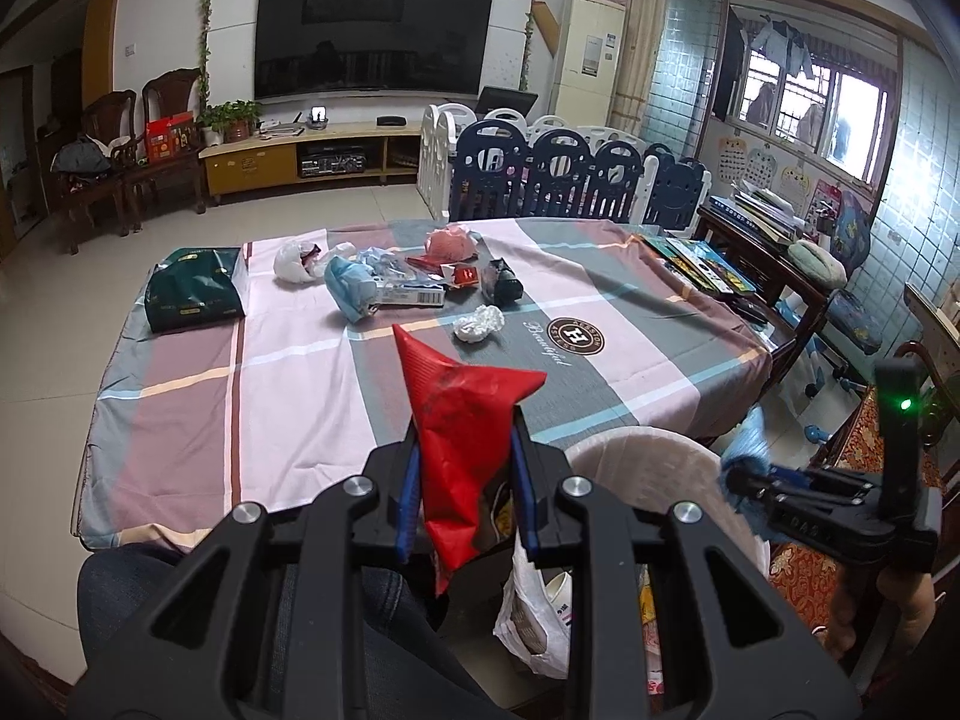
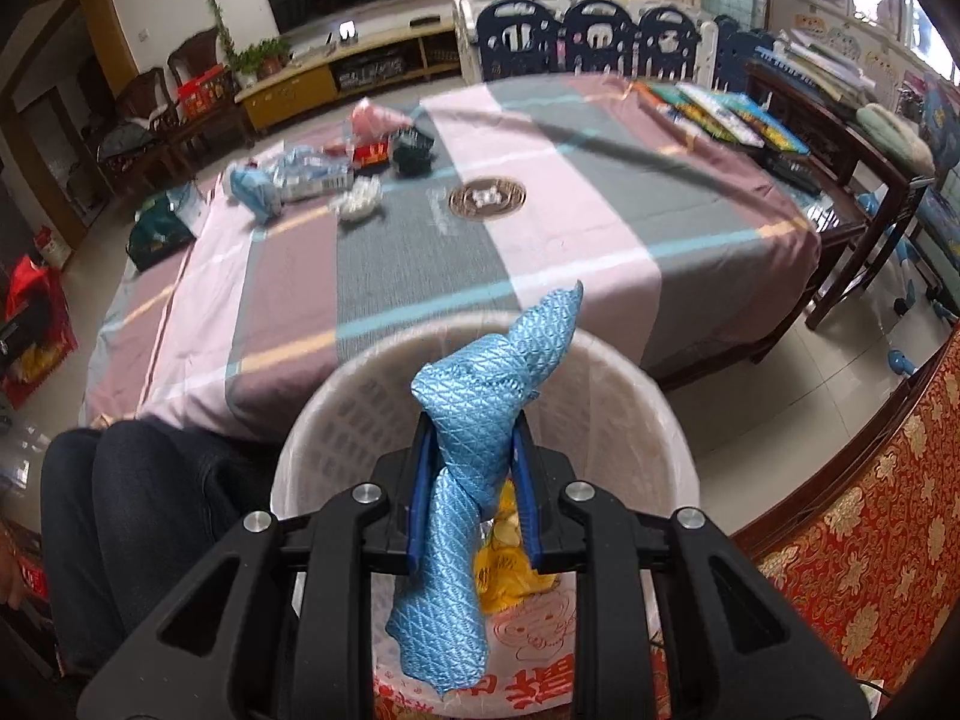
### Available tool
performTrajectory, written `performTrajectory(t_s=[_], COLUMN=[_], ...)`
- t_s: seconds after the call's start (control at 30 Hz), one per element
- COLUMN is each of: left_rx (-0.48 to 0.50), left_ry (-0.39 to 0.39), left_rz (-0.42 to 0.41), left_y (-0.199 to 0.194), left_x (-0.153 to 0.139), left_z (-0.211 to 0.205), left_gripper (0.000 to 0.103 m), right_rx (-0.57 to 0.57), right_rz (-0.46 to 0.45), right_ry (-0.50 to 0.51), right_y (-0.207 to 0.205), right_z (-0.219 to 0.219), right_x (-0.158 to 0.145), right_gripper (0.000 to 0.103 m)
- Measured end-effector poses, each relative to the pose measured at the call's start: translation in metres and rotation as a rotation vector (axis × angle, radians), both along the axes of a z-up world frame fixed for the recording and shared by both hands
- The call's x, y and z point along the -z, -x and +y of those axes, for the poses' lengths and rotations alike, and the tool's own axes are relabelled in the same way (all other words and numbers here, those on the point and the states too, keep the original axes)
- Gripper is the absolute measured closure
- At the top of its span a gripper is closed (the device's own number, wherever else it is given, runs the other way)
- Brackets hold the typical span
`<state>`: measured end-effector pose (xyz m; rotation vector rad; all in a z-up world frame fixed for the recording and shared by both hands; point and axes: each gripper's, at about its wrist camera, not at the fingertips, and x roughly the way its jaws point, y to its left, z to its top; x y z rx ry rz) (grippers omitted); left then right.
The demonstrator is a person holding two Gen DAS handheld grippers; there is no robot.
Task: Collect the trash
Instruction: 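Open both grippers to drop the red bag and blue cloth into the wastebasket, then grasp the blue face mask with the left gripper while the right grasps the white tissue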
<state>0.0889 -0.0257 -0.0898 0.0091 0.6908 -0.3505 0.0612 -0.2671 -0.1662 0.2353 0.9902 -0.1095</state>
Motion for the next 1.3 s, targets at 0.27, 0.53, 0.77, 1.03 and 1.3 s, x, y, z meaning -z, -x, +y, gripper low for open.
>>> performTrajectory(t_s=[0.27, 0.53, 0.77, 1.03, 1.3], left_rx=[0.046, 0.414, 0.496, 0.267, -0.128], left_ry=[0.013, 0.1, 0.056, 0.14, 0.193], left_rz=[0.045, 0.315, 0.368, 0.424, 0.266], left_y=[0.0, -0.006, -0.006, -0.045, -0.093], left_x=[0.009, 0.055, 0.074, 0.088, 0.067], left_z=[-0.01, -0.076, -0.112, -0.061, 0.042], left_gripper=[0.076, 0.075, 0.026, 0.015, 0.015], right_rx=[0.038, 0.268, 0.344, 0.308, 0.156], right_rz=[0.002, -0.15, -0.146, -0.078, -0.037], right_ry=[-0.074, -0.207, -0.21, -0.246, -0.208], right_y=[0.011, 0.035, 0.045, 0.015, -0.058], right_z=[-0.011, -0.08, -0.103, -0.082, -0.024], right_x=[0.007, -0.03, -0.026, 0.001, 0.01], right_gripper=[0.028, 0.023, 0.022, 0.022, 0.022])
